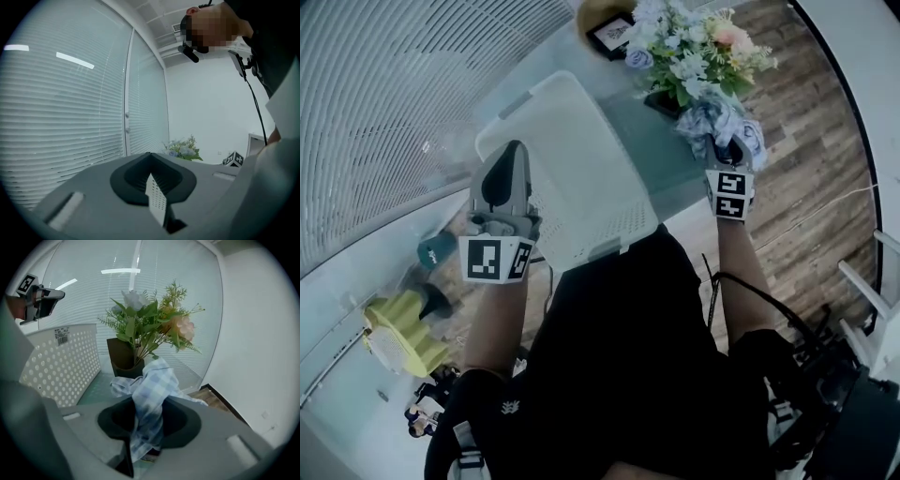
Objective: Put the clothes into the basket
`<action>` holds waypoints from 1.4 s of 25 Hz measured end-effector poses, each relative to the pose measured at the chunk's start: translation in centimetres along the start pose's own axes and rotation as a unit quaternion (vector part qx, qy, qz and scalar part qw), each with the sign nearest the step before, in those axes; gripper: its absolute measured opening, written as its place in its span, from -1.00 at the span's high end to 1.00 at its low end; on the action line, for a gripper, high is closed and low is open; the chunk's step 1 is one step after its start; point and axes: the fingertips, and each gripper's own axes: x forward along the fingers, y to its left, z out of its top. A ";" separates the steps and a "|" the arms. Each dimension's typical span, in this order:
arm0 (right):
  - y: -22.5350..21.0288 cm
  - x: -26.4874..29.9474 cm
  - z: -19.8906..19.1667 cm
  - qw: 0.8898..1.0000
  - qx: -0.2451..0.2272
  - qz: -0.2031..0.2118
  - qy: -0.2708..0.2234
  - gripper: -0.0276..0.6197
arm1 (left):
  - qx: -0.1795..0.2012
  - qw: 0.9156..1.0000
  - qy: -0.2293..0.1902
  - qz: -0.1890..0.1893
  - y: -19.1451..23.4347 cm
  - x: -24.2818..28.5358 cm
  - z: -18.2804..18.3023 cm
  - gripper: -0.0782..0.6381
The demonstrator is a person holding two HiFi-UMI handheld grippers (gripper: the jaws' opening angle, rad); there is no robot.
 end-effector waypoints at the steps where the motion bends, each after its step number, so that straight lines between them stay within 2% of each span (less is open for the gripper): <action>1: -0.1 -0.2 0.2 1.000 0.003 0.001 -0.001 0.52 | 0.000 1.000 -0.003 0.003 0.3 -0.3 0.4 0.76; 12: 0.2 -5.1 4.2 0.999 0.017 -0.018 -0.035 0.59 | 0.001 0.999 -0.052 0.009 2.5 -4.7 4.8 0.76; 23: 0.2 -10.4 5.8 0.997 0.016 -0.060 -0.053 0.59 | -0.028 0.997 -0.079 0.004 3.9 -7.6 4.4 0.76; 30: 1.6 -14.0 8.3 0.994 0.013 -0.070 -0.079 0.59 | -0.034 0.994 -0.106 -0.016 3.8 -9.2 6.4 0.76; 35: 3.0 -15.5 10.8 0.992 0.009 -0.064 -0.107 0.59 | -0.041 0.992 -0.116 -0.010 4.7 -10.6 6.9 0.76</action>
